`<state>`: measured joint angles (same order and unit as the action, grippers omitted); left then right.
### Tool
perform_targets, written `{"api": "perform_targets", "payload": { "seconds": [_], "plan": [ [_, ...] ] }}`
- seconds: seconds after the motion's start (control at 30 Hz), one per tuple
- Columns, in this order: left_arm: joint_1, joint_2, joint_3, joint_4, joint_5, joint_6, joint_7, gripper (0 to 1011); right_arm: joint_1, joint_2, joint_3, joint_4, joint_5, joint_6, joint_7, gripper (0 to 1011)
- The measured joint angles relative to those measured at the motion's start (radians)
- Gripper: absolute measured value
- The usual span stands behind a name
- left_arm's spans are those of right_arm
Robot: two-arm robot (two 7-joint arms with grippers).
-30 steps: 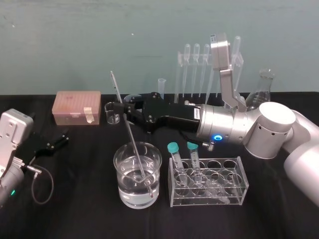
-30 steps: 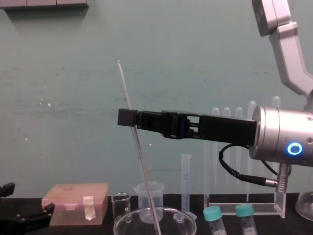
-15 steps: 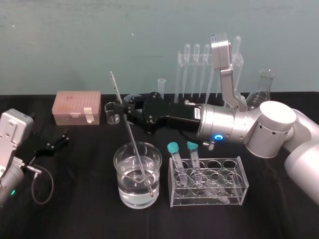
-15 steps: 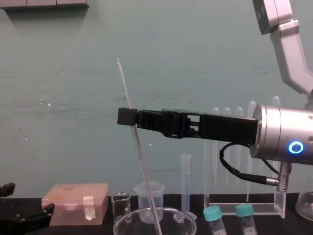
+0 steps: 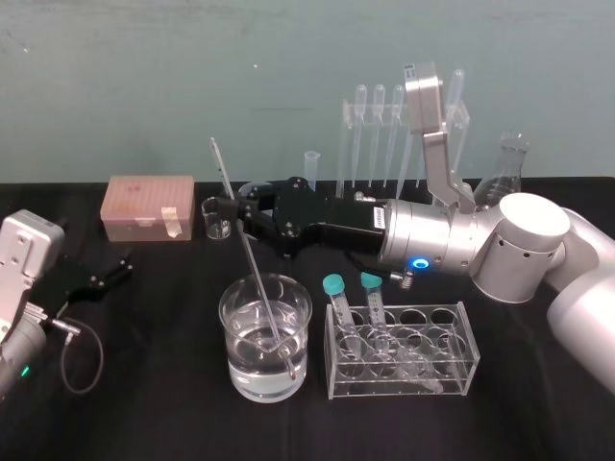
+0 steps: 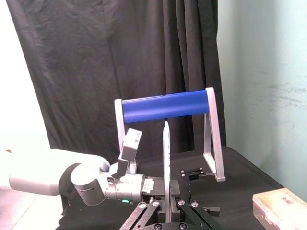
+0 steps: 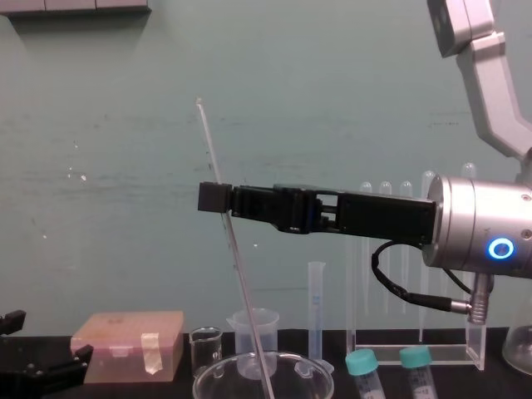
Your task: Hold the thermometer with one hand and immerse one end into the beaker, then reinsert it into the test tube rack.
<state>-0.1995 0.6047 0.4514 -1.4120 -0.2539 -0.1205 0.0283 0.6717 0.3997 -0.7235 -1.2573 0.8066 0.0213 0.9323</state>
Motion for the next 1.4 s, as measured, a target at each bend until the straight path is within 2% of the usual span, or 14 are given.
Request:
{"api": "perform_targets", "payload": {
  "seconds": [1.4],
  "plan": [
    [0.000,0.000,0.000,0.000,0.000,0.000,0.000,1008,-0.005,0.004,-0.007,-0.002,0.000,0.001,0.007,58]
  ]
}}
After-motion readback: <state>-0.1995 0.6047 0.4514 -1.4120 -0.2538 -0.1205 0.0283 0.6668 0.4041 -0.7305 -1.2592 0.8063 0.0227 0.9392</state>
